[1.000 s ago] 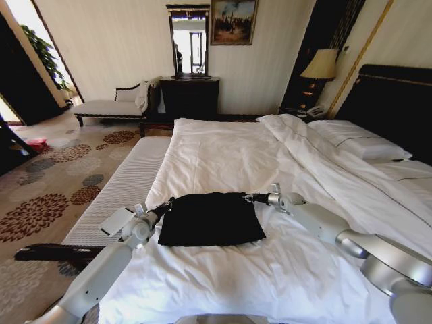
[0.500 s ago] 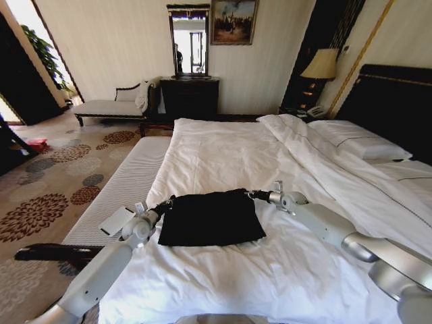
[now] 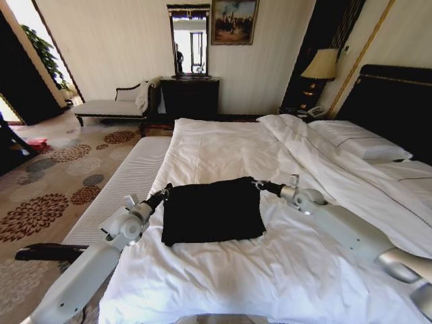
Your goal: Fold the clothes on the bed.
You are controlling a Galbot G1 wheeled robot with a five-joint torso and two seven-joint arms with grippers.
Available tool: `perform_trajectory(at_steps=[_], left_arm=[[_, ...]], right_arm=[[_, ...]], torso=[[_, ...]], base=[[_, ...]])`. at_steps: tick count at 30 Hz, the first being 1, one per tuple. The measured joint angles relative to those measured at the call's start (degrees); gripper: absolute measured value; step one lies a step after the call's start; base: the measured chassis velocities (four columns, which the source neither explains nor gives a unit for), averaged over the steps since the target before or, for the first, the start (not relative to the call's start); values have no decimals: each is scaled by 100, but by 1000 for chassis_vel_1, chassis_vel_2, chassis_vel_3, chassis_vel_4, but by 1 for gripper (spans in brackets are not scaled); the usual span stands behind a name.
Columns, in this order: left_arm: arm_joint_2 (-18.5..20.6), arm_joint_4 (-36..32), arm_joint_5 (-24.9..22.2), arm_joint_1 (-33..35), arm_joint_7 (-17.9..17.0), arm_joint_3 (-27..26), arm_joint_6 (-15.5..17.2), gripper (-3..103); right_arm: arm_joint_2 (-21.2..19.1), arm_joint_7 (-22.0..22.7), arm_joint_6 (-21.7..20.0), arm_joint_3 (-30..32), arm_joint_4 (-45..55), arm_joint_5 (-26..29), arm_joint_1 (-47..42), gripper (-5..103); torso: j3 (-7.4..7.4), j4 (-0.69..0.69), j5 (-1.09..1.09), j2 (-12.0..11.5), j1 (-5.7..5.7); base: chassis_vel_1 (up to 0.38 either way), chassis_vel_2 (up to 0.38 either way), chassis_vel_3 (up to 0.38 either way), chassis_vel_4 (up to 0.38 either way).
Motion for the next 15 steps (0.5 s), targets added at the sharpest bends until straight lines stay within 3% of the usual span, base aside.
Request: perform_trajectory(at_steps=[3,6,13,15], left_arm=[[143,-519,135,179,3,-197,-157,1],[193,-788,171,289,-4,-357,-218,1],[275,-2001,155,1285,-111,-1462,-337,1],[295,-2589,81,2080,-106,-2183,-343,1]], right_arm=[[-642,194,110,528,858,227,-370,0],[-831,252,165,640,1144,289,-435,0],[-1205,459,203,797,1968,598,-360,0],[-1450,515,210,1132,2403,714,-530,0]], torso=[[0,-1,-2,0,0],[0,-4,-2,0,0],[0,3,-3,0,0],[0,6,-1,0,1]], base=[[0,0,0,0],[0,0,0,0],[0,0,0,0],[0,0,0,0]])
